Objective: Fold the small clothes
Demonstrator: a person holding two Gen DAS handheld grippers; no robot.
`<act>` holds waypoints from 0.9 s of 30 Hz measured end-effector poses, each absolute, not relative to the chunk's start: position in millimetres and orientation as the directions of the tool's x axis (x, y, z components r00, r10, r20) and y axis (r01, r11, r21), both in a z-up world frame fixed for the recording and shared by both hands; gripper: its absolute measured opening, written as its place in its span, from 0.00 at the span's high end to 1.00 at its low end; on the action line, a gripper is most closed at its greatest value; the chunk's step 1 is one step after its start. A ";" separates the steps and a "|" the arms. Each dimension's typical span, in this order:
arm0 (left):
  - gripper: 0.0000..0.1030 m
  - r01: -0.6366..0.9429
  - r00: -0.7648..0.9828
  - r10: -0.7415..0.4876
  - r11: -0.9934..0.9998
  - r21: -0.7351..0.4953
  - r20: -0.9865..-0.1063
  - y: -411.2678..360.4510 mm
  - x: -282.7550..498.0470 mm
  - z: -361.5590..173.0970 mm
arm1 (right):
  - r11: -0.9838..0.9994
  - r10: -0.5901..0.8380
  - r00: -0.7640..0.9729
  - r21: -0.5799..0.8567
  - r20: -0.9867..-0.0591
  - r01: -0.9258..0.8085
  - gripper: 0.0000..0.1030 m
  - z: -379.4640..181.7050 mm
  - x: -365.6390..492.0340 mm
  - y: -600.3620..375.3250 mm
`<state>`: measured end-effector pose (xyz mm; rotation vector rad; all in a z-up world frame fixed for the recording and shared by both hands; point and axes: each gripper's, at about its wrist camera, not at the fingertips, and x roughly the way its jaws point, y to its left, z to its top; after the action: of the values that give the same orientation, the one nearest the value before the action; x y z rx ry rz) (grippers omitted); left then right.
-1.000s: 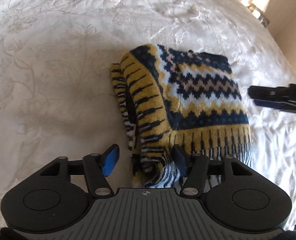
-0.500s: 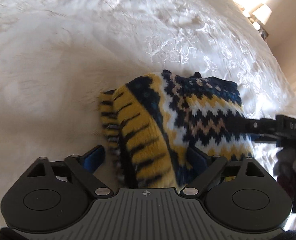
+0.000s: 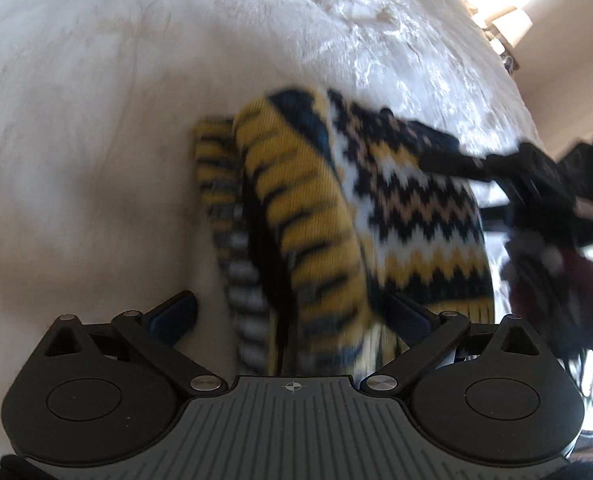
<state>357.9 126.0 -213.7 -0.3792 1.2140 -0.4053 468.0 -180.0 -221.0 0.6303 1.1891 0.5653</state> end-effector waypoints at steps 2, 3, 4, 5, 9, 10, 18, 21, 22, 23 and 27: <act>0.01 0.103 0.292 -0.492 0.869 -0.484 -0.820 126.3 350.1 -213.2 | 0.704 0.700 0.262 0.704 -0.664 -0.097 0.00 -222.2 472.2 -175.6; 0.01 0.110 0.293 -0.489 0.871 -0.479 -0.821 125.4 346.5 -212.8 | 0.706 0.700 0.256 0.700 -0.667 -0.105 0.00 -222.1 473.6 -174.0; 0.01 0.122 0.293 -0.487 0.873 -0.473 -0.823 123.9 343.5 -212.4 | 0.708 0.699 0.251 0.697 -0.670 -0.111 0.00 -222.1 474.6 -172.7; 0.01 0.136 0.294 -0.484 0.875 -0.464 -0.825 121.6 341.6 -212.3 | 0.710 0.698 0.248 0.695 -0.672 -0.114 0.00 -221.9 475.3 -172.0; 0.01 0.170 0.298 -0.450 0.893 -0.417 -0.842 113.3 338.8 -213.4 | 0.728 0.682 0.248 0.673 -0.688 -0.133 0.00 -220.8 473.2 -166.9; 0.01 0.162 0.297 -0.442 0.897 -0.412 -0.846 110.8 339.1 -213.3 | 0.734 0.677 0.246 0.663 -0.694 -0.147 0.00 -220.1 472.2 -165.0; 0.56 0.081 0.297 -0.539 0.837 -0.541 -0.788 119.3 338.3 -209.4 | 0.738 0.673 0.237 0.659 -0.701 -0.146 0.47 -208.8 471.1 -170.1; 0.69 0.103 0.326 -0.521 0.849 -0.518 -0.788 113.8 331.5 -196.2 | 0.749 0.662 0.249 0.641 -0.707 -0.171 0.55 -194.3 465.9 -170.4; 0.70 0.110 0.332 -0.506 0.859 -0.500 -0.796 110.7 329.5 -191.3 | 0.761 0.648 0.255 0.623 -0.717 -0.183 0.57 -187.4 463.4 -167.9; 0.71 0.108 0.335 -0.502 0.861 -0.497 -0.797 108.6 327.3 -186.8 | 0.766 0.643 0.265 0.615 -0.719 -0.190 0.57 -180.1 459.7 -166.6; 0.71 0.111 0.358 -0.519 0.849 -0.516 -0.777 108.7 313.6 -164.5 | 0.765 0.641 0.313 0.615 -0.701 -0.190 0.58 -148.4 440.8 -170.1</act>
<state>313.6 108.7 -164.5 -0.4107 1.1398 -0.4212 440.8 -170.1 -148.4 0.4658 1.1285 0.5749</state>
